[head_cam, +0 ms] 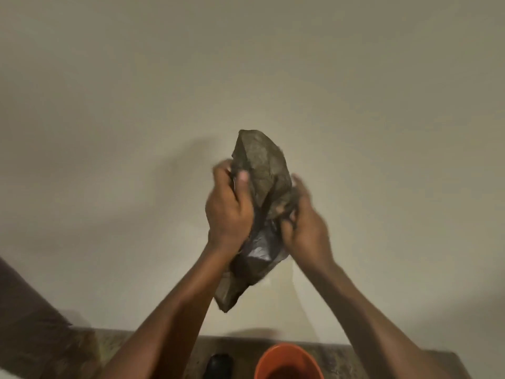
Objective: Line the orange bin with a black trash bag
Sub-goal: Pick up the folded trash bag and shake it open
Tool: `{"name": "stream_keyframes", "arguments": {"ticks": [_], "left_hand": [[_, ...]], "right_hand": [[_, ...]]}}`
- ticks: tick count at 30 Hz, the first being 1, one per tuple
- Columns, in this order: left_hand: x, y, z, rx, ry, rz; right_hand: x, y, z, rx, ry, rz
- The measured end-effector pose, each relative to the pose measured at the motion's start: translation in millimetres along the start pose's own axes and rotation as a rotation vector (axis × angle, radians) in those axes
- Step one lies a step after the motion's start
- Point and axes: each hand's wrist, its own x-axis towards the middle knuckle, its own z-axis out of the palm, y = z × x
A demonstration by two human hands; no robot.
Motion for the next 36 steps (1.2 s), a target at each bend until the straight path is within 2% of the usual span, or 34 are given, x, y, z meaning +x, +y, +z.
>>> {"name": "stream_keyframes", "arguments": {"ticks": [2, 3, 4, 5, 7, 10, 13, 14, 15, 16, 17, 19, 20, 21, 22, 24, 27, 29, 30, 31, 33, 35, 36], "left_hand": [[-34, -43, 7, 0.417, -0.537, -0.047], [-51, -70, 8, 0.647, -0.823, -0.104], [-66, -91, 7, 0.798, -1.019, -0.138], [-74, -108, 4, 0.837, -1.069, -0.193], [-72, -122, 0, 0.730, -0.908, -0.353], [-36, -109, 4, 0.570, -0.540, -0.415], [-3, -62, 4, 0.290, -0.132, -0.333], [2, -47, 2, 0.191, -0.035, -0.259], [1, -37, 0, 0.124, 0.025, -0.174], [-3, -35, 1, 0.114, 0.016, -0.099], [-12, -45, 4, 0.188, -0.090, -0.074], [-39, -83, 13, 0.539, -0.537, -0.179], [-51, -103, 13, 0.671, -0.765, -0.281], [-58, -119, 12, 0.710, -0.866, -0.381], [-58, -129, 9, 0.679, -0.847, -0.455], [-45, -134, 5, 0.603, -0.639, -0.499], [-12, -105, -1, 0.399, -0.203, -0.400], [2, -72, -7, 0.216, 0.002, -0.255], [3, -59, -11, 0.154, 0.038, -0.178], [-1, -54, -12, 0.130, 0.027, -0.112], [-22, -68, -9, 0.231, -0.181, -0.072], [-53, -111, -3, 0.471, -0.572, -0.158], [-64, -129, -3, 0.535, -0.686, -0.196]], "right_hand": [[-18, 40, 25, -0.271, -0.503, 0.221], [-27, 63, 36, -0.360, -0.661, 0.319], [-34, 81, 40, -0.400, -0.709, 0.381], [-37, 96, 42, -0.413, -0.693, 0.405], [-28, 111, 37, -0.450, -0.590, 0.380], [3, 99, 19, -0.417, -0.356, 0.347], [16, 59, -1, -0.195, 0.051, 0.169], [12, 41, -5, -0.129, 0.148, 0.085], [7, 32, -5, -0.088, 0.172, 0.020], [3, 32, 1, -0.094, 0.097, 0.004], [-2, 41, 11, -0.130, -0.081, 0.076], [-17, 79, 38, -0.359, -0.545, 0.259], [-25, 98, 46, -0.467, -0.698, 0.241], [-28, 112, 47, -0.531, -0.732, 0.209], [-26, 119, 44, -0.505, -0.673, 0.191], [-9, 124, 32, -0.359, -0.405, 0.207], [22, 106, 8, -0.194, -0.006, 0.229], [26, 84, -3, -0.038, 0.243, 0.118], [20, 74, -4, -0.004, 0.298, 0.031], [11, 70, 0, -0.007, 0.275, -0.066], [-14, 89, 26, -0.074, 0.029, -0.190], [-38, 118, 53, -0.261, -0.430, -0.054], [-45, 129, 58, -0.322, -0.531, 0.055]]}}
